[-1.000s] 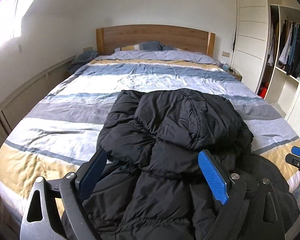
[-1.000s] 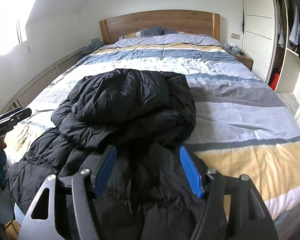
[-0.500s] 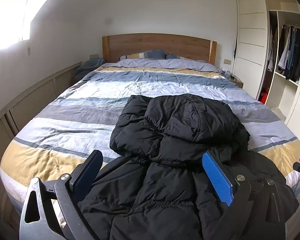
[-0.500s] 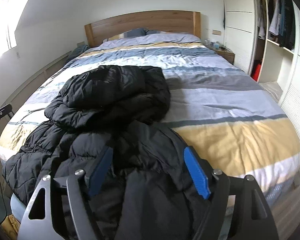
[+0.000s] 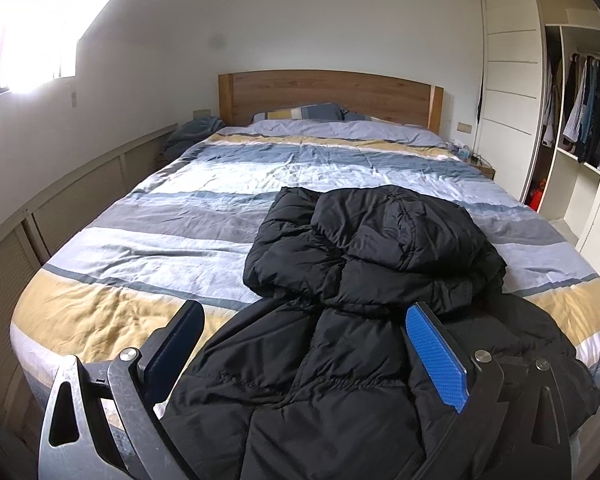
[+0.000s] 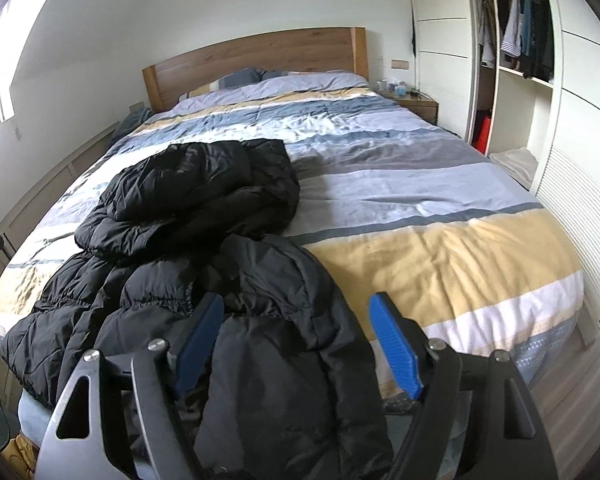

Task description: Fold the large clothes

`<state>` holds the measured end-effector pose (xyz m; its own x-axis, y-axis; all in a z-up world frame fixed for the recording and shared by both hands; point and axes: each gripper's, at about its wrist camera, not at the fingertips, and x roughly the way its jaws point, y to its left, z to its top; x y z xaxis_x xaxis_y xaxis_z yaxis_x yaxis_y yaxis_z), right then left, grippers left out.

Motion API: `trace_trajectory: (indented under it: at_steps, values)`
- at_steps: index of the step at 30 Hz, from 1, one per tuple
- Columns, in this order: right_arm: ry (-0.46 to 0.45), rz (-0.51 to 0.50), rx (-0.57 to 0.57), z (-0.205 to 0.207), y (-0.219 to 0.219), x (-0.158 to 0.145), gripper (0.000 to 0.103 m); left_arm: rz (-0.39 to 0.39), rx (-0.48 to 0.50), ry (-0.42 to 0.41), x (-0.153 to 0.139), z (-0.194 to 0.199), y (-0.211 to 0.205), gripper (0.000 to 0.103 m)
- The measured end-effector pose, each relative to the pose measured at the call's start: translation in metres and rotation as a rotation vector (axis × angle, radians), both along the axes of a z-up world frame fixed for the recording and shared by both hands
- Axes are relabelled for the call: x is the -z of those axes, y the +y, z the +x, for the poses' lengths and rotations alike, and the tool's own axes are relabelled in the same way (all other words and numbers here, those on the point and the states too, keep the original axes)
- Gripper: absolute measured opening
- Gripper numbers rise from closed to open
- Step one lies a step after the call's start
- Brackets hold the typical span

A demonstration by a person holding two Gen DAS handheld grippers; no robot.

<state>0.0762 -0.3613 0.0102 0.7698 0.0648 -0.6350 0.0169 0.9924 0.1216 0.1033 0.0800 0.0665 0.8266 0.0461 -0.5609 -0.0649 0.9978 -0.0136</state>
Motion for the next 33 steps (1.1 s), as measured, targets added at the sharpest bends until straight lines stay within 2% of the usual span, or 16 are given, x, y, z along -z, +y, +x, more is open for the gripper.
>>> trace_trajectory:
  at_steps: [8, 20, 33]
  values:
    - [0.004, 0.034, 0.040, -0.010, -0.024, 0.007, 0.075, 0.006, 0.011, 0.024, 0.006, -0.002, 0.001, 0.102]
    - [0.088, 0.112, 0.086, -0.014, -0.054, 0.045, 0.075, -0.035, -0.029, 0.177, 0.051, 0.011, 0.041, 0.102]
    - [0.247, 0.260, 0.042, 0.007, -0.056, 0.108, 0.075, -0.177, -0.118, 0.298, 0.096, 0.013, 0.116, 0.102]
